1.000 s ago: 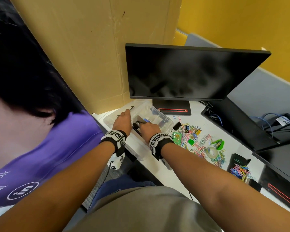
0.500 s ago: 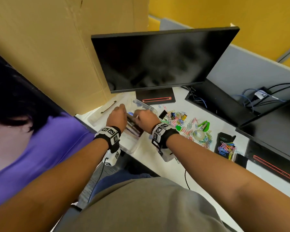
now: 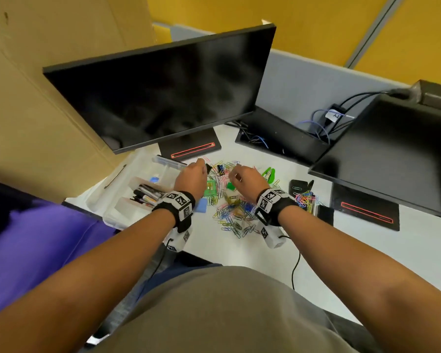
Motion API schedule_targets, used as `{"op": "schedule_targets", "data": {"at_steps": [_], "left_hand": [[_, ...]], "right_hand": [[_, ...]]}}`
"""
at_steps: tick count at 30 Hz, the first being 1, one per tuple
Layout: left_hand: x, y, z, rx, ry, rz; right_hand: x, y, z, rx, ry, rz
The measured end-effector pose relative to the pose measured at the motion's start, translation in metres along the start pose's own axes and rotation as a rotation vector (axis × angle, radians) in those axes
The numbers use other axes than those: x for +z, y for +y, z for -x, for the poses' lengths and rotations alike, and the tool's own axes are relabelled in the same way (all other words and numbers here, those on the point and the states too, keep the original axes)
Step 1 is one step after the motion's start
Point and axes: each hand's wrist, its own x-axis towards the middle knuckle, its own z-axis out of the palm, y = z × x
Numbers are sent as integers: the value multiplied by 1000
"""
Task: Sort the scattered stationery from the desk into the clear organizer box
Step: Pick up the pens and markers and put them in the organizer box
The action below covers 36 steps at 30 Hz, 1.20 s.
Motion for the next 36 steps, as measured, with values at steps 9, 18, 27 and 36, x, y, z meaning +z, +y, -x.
{"op": "schedule_targets", "data": {"at_steps": [9,18,27,36], "left_hand": [[68,66,-4,201,-203,-86],[120,131,-11,384,-435,-151],[174,205,-12,808,-521,-301],[198,210,-19,974,-470,-608]], "right_hand": [[1,99,67,262,5,23],[-19,174,110,675,109,42],[-17,218,121,801,35,97],[-15,227,115,814,10,134]]}}
